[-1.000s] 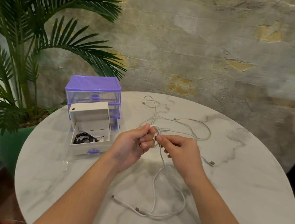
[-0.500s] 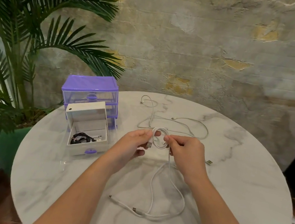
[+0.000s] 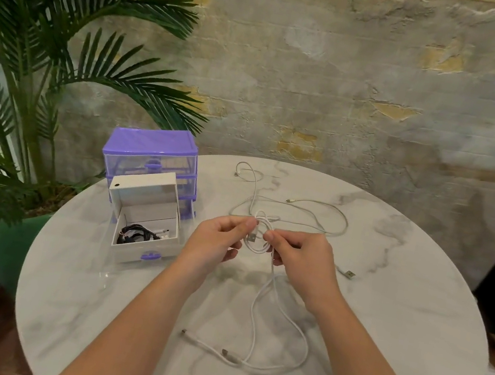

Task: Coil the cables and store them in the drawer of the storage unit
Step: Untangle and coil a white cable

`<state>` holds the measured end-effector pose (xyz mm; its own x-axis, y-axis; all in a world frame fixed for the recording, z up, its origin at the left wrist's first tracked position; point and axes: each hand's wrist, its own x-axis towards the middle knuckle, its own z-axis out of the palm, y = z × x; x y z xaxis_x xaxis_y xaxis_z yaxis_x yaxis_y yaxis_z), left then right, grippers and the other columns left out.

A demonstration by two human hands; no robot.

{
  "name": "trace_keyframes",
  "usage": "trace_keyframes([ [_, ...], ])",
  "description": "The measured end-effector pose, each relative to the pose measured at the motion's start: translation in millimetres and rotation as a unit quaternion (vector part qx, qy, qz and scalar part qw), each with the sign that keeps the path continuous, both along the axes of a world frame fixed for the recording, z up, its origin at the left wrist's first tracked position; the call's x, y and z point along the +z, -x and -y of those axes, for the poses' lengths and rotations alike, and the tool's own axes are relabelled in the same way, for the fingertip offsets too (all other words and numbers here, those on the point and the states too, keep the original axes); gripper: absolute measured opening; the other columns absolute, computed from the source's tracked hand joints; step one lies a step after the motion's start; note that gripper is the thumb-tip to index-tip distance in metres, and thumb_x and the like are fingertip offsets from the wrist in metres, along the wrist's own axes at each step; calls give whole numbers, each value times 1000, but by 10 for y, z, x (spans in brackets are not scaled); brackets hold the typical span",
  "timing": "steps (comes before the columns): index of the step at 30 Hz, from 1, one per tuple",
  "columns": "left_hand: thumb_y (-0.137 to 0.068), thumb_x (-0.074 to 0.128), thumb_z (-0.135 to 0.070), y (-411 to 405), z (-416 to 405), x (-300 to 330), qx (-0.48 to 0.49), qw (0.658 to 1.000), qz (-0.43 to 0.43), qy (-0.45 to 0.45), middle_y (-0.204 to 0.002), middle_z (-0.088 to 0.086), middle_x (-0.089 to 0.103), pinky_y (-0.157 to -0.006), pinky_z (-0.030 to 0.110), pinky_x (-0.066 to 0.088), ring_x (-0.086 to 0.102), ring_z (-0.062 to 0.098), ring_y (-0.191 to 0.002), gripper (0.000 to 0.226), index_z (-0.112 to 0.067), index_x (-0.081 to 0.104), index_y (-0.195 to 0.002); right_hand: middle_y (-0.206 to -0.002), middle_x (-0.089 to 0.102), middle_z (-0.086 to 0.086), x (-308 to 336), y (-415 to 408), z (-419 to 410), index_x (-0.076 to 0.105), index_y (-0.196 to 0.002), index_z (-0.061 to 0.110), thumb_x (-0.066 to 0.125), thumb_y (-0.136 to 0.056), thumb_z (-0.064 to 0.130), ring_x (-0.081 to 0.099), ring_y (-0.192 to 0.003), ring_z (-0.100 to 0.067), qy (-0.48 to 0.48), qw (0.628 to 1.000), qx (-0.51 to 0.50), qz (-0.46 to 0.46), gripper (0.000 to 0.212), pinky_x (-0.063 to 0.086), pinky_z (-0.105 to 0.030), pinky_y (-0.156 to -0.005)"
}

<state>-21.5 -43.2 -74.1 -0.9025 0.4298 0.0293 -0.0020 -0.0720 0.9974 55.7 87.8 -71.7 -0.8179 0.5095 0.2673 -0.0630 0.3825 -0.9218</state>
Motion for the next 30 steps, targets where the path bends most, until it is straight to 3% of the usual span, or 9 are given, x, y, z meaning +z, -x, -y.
trace_keyframes([
  [4,-92,62,-31,12,-48,-37,6,999,-43,18,-78,-9,67,-67,18,50,59,2,-72,15,-18,69,-89,-54,61,3,8,-2,13,79,-78,20,73,-85,22,54,-50,-8,27,999,12,-17,10,51,-26,-63],
  [8,-96,57,-21,5,-67,-51,-29,997,-68,7,-94,-2,72,-85,27,51,65,7,-90,9,-16,63,-100,-52,61,9,22,-22,11,79,-84,26,71,-86,26,53,-52,-5,20,999,10,-27,8,50,-20,-60],
  [11,-96,56,-21,8,-48,-46,-46,997,-65,3,-95,-3,73,-86,26,50,66,7,-93,13,-15,62,-107,-54,62,5,22,-16,4,74,-70,36,70,-87,25,54,-55,-10,12,999,-10,-32,21,53,-36,-68],
  [16,-94,59,-23,6,-3,-21,-88,994,-57,9,-86,-3,70,-82,23,53,63,7,-77,16,-17,71,-101,-59,65,-7,21,-16,-20,73,-67,34,70,-87,29,58,-60,-19,-5,999,-41,-21,21,53,-40,-71],
  [21,-86,70,-20,22,3,-12,-44,998,-38,12,-67,-2,64,-69,20,54,54,10,-61,16,-4,72,-87,-66,65,-17,15,-3,-27,73,-66,29,70,-87,28,54,-59,-21,-18,998,-48,-33,22,51,-41,-69],
  [26,-89,65,-24,10,7,-6,-73,996,-46,22,-85,0,71,-78,23,56,64,10,-77,23,-3,72,-95,-69,64,-20,-38,13,-67,73,-80,6,68,-89,27,58,-69,-36,-59,995,-63,-40,24,50,-43,-68],
  [28,-93,61,-22,-6,9,-3,-86,996,-38,-1,-96,-4,73,-81,24,57,67,10,-80,24,-1,71,-100,-69,65,-16,-58,25,-89,74,-81,6,67,-89,26,58,-67,-33,-70,994,-70,-49,23,50,-43,-68],
  [30,-93,60,-19,-17,7,-4,-84,996,-24,-18,-94,-4,73,-79,23,57,68,11,-79,24,1,71,-103,-69,68,-7,-74,38,-89,77,-85,14,68,-89,27,60,-67,-25,-75,993,-74,-49,17,52,-43,-69],
])
